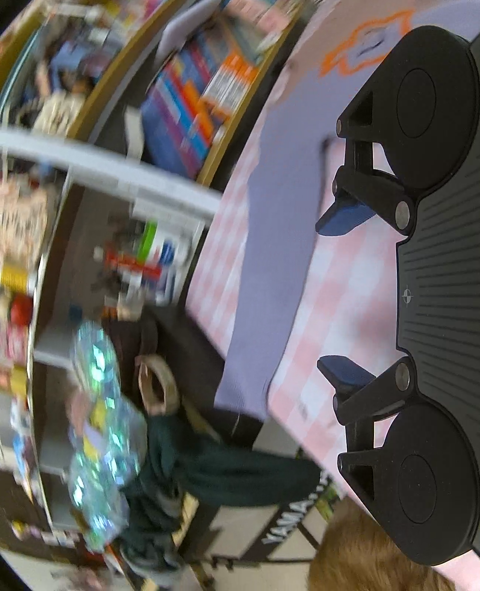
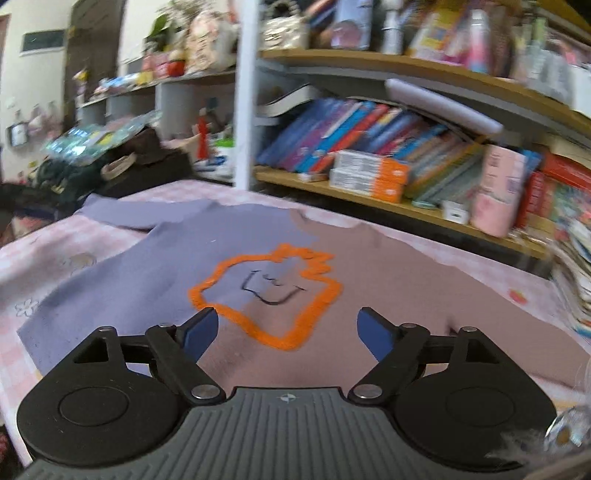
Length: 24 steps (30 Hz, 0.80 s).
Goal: Fold clothes
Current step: 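Open both grippers and move the left gripper to the lavender sleeve cuff, then grasp the lavender sleeve cuff with the left gripper and lift it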
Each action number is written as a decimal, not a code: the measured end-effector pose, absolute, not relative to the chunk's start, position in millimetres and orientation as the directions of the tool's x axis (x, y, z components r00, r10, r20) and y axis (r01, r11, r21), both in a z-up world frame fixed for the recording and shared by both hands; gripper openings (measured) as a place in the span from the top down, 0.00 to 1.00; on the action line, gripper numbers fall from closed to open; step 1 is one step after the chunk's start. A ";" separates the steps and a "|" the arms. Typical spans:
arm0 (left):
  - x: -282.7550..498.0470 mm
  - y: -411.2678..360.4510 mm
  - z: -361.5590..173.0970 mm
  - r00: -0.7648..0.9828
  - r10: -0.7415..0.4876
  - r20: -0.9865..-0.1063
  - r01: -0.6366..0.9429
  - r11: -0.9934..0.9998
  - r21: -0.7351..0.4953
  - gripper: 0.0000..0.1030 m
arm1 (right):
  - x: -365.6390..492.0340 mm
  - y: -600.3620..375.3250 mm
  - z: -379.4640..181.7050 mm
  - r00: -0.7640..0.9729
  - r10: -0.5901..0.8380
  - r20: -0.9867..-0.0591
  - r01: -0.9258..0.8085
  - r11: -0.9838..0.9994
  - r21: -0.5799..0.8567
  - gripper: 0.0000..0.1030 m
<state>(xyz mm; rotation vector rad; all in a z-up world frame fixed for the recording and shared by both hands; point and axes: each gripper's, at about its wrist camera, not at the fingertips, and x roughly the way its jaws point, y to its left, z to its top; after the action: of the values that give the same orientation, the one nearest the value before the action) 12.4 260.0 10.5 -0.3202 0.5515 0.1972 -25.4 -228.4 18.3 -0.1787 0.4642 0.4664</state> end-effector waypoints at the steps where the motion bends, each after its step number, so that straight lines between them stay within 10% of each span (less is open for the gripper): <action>1: 17.8 265.4 8.9 0.829 0.114 -0.548 -0.289 0.925 -0.246 0.29 | -19.3 -224.1 15.3 0.782 0.403 -0.476 -0.489 0.870 -0.066 0.20; 18: 103.1 355.5 -22.1 0.708 0.186 -0.681 -0.568 0.722 -0.394 0.33 | 20.5 -214.5 -20.9 0.694 0.450 -0.562 -0.553 0.833 -0.015 0.17; 24: 90.8 354.9 -25.9 0.775 0.197 -0.600 -0.546 0.686 -0.480 0.84 | 21.8 -215.1 -22.8 0.679 0.458 -0.573 -0.559 0.829 0.000 0.16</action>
<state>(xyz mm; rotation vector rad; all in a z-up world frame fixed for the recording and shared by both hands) 90.8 354.9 -25.9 -0.6983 0.5429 0.4396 21.8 -215.1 -22.8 -0.1809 0.5925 0.5742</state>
